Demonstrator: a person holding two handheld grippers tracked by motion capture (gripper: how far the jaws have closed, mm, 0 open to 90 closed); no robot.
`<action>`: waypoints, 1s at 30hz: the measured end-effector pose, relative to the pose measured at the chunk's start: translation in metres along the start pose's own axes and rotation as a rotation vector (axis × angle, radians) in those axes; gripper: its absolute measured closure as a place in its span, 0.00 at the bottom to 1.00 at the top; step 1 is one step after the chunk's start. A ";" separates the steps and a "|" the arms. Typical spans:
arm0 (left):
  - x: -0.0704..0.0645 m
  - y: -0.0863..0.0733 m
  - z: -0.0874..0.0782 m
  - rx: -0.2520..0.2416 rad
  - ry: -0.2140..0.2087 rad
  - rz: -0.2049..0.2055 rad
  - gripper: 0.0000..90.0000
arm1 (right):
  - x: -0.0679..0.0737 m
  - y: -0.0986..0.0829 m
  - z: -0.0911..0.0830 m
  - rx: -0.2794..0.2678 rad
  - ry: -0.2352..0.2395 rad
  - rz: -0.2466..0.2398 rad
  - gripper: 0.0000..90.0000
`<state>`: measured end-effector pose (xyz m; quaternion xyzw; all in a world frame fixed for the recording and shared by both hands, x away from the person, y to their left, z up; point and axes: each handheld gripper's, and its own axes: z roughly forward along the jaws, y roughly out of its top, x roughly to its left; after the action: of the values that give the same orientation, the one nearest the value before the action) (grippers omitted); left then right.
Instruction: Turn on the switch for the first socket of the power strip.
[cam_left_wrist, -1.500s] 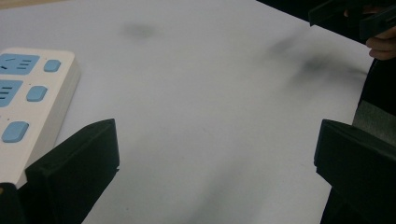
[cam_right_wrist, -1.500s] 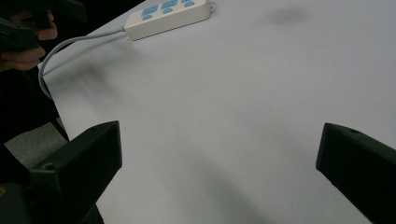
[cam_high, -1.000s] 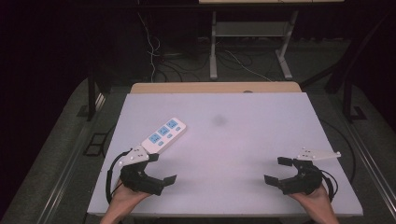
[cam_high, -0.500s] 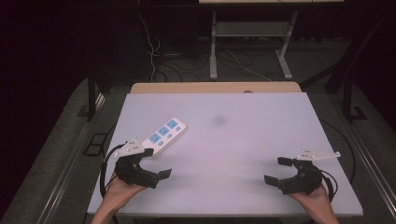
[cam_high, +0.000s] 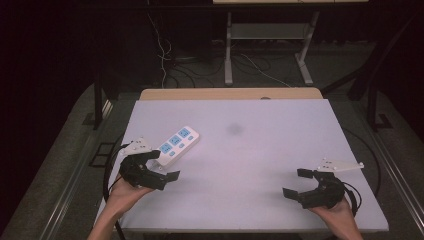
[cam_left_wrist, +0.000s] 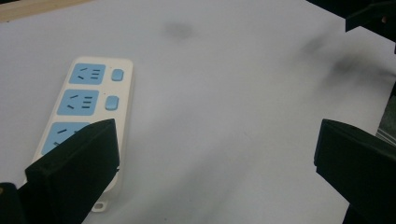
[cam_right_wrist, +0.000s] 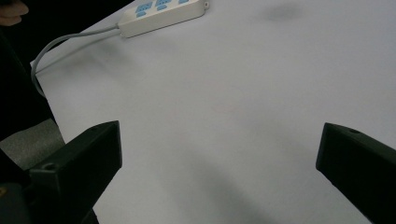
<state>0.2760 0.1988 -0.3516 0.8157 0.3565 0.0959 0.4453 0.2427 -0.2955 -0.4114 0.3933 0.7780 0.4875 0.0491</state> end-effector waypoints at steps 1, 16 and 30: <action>0.001 0.001 0.000 0.004 0.002 -0.001 0.00 | 0.000 0.000 0.000 0.001 0.000 0.002 0.00; 0.017 0.017 -0.001 0.031 0.032 -0.001 0.00 | 0.000 -0.001 0.001 0.002 0.003 0.003 0.00; 0.027 0.033 0.006 0.059 0.043 -0.001 0.00 | -0.001 -0.001 0.001 0.005 0.004 0.006 0.00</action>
<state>0.3144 0.2018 -0.3333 0.8261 0.3692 0.1025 0.4133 0.2433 -0.2956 -0.4132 0.3947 0.7781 0.4866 0.0454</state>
